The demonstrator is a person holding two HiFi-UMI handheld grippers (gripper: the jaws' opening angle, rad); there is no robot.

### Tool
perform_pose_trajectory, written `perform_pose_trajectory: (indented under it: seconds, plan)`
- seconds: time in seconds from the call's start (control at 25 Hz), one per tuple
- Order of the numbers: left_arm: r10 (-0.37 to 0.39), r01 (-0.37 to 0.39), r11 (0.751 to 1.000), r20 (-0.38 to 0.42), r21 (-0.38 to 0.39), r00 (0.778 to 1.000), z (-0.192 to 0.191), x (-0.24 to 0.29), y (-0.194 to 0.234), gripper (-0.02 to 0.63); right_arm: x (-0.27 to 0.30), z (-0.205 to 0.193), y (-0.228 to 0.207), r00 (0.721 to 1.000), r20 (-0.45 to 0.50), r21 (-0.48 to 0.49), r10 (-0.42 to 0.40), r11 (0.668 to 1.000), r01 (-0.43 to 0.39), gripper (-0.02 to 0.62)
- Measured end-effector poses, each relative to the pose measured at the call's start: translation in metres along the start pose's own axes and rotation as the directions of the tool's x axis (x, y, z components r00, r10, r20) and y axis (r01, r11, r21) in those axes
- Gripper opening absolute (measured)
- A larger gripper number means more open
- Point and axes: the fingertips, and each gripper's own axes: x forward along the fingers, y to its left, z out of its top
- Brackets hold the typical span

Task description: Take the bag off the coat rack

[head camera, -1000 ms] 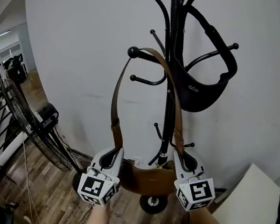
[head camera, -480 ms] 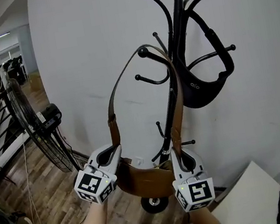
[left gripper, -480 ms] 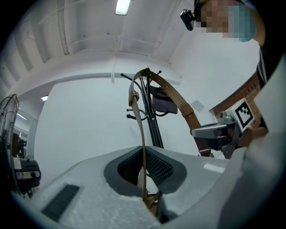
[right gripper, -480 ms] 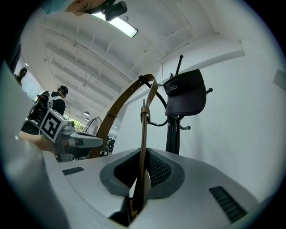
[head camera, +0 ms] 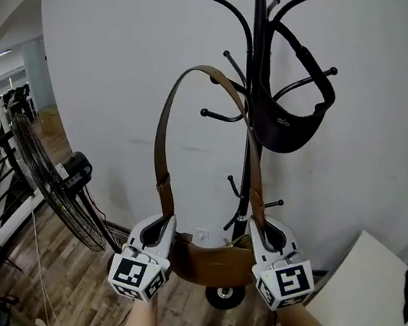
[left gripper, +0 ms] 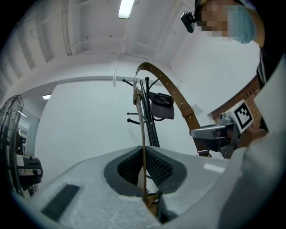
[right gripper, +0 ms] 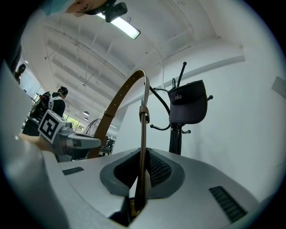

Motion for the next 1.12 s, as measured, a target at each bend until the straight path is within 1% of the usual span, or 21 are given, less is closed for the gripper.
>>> perform_pose_trajectory:
  seconds: [0.2,0.48,0.72,0.92,1.12]
  plan:
    - [-0.003,0.003,1.0,-0.018,-0.002,1.0,-0.009,-0.025,-0.003,0.018,-0.014,-0.005,0.014,1.0,-0.021,0.02,-0.017,1.0,0.018,0.026]
    - [-0.008,0.005,0.999,-0.064,-0.046,0.998,-0.023,-0.063,-0.012,0.018,-0.038,-0.023,0.041,0.996,-0.078,0.054,-0.033,0.998,0.037,0.026]
    - [-0.024,0.019,0.997,-0.077,-0.074,0.997,-0.031,-0.092,-0.022,0.018,-0.06,-0.032,0.064,0.992,-0.12,0.072,-0.048,0.996,0.057,0.026]
    - [-0.039,0.03,0.995,-0.091,-0.097,0.995,-0.04,-0.118,-0.032,0.018,-0.08,-0.038,0.081,0.987,-0.15,0.07,-0.063,0.995,0.074,0.026]
    - [-0.054,0.038,0.99,-0.122,-0.134,0.991,-0.056,-0.139,-0.045,0.018,-0.1,-0.053,0.095,0.978,-0.194,0.082,-0.073,0.993,0.09,0.026]
